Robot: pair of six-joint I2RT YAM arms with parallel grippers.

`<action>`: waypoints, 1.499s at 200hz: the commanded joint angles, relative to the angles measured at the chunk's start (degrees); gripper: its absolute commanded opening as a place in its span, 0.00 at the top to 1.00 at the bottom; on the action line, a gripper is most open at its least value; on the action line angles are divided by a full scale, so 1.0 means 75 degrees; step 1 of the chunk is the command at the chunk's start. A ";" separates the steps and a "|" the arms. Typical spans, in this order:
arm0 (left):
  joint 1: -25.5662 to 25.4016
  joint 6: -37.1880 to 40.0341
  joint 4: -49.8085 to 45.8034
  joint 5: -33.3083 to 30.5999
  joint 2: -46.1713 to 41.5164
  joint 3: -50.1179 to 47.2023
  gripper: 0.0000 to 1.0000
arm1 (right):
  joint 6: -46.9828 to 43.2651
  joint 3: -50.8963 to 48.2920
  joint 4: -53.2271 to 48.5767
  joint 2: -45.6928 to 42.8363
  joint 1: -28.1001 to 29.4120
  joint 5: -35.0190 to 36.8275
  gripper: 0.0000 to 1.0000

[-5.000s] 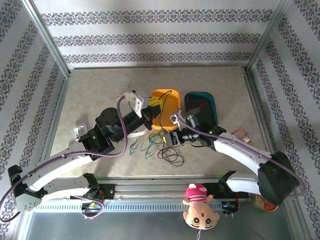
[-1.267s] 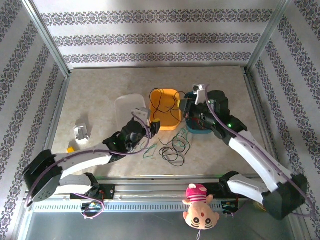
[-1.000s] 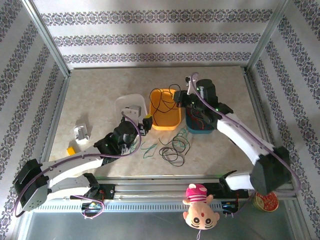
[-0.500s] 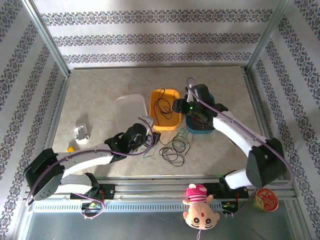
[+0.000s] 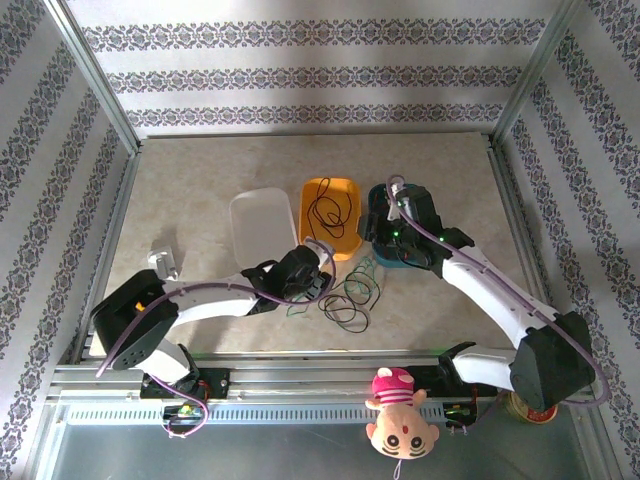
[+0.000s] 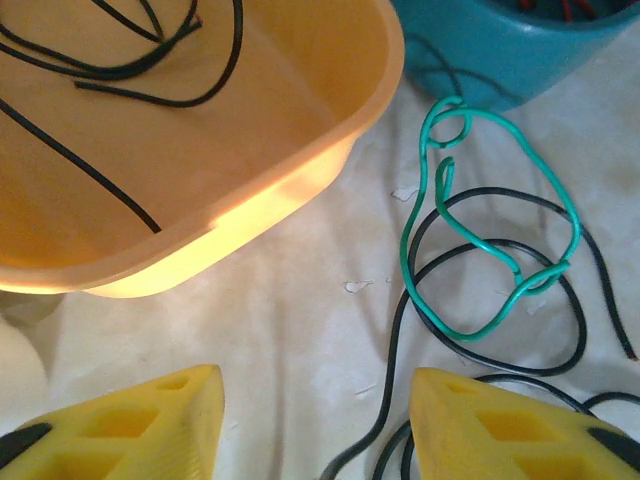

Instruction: Untangle the cables

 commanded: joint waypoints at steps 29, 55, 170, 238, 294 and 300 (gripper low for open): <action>-0.0164 0.0103 0.0827 -0.0165 0.0294 0.0155 0.82 | -0.0212 -0.0156 -0.0126 -0.0280 -0.0122 0.0212 0.45; -0.0221 0.0290 0.1283 -0.0095 -0.0218 0.0227 1.00 | -0.0244 -0.0237 -0.0161 -0.0336 -0.0145 0.0305 0.45; -0.0480 0.1835 0.0270 -0.0811 -0.3045 0.1273 1.00 | -0.0764 -0.0447 -0.0131 -0.0103 0.0243 -0.0856 0.45; -0.0480 0.2418 0.1389 -0.2142 -0.3358 0.1720 1.00 | 0.0052 -0.1215 0.0290 -0.1115 -0.0048 0.0915 0.45; -0.0015 0.3769 0.2181 -0.3325 -0.1772 0.2538 1.00 | 0.0091 -0.1727 0.0585 -0.2236 -0.0537 0.1306 0.43; 0.0177 0.3698 0.2296 -0.3217 -0.1587 0.2633 1.00 | 0.0048 -0.1706 0.0533 -0.2257 -0.0561 0.1266 0.43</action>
